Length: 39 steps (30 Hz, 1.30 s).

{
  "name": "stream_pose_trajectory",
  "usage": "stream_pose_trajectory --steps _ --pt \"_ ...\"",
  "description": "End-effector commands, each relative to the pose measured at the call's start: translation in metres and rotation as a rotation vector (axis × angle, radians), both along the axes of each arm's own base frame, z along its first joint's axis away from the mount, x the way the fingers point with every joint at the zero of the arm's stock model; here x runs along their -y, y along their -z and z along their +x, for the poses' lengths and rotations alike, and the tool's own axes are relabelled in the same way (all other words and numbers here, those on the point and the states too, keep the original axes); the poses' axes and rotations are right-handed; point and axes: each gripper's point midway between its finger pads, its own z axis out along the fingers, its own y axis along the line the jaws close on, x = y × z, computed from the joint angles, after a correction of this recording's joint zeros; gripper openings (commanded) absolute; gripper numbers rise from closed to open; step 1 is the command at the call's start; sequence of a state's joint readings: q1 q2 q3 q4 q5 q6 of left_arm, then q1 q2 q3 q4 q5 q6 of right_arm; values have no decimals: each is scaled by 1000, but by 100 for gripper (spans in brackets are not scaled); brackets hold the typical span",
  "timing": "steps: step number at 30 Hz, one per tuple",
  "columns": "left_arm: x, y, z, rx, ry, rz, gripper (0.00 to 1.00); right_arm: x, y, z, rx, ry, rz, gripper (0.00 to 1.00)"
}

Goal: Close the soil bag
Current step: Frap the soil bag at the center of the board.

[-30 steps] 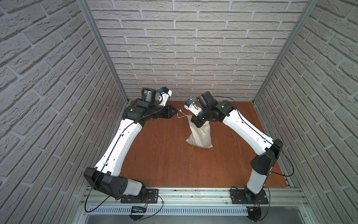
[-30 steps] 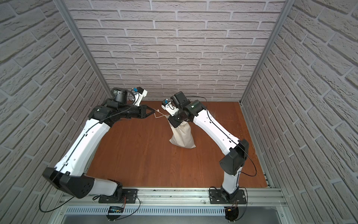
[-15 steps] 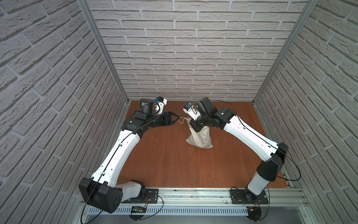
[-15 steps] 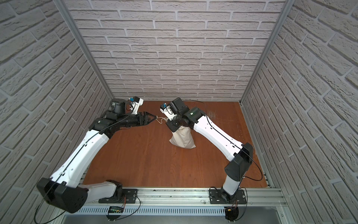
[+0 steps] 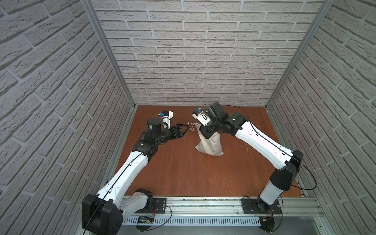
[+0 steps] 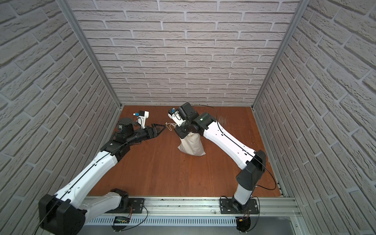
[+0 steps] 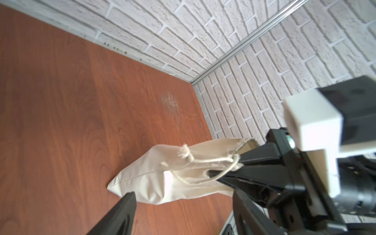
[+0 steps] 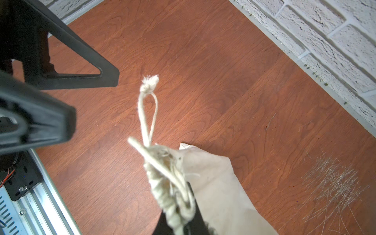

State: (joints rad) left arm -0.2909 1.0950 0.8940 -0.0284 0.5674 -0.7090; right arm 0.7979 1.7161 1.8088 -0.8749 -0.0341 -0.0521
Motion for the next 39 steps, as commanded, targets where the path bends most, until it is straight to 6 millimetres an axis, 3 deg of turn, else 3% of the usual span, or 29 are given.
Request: stream_pose_trajectory --steps 1,11,23,39 --pt "11 -23 1 134 42 -40 75 -3 -43 -9 65 -16 93 3" --pt "26 2 10 85 73 -10 68 -1 -43 -9 62 -19 81 3" --pt "28 22 25 27 54 13 64 -1 -45 -12 57 -23 85 3" --pt "37 7 49 57 54 -7 61 -1 -43 -15 41 -27 91 3"
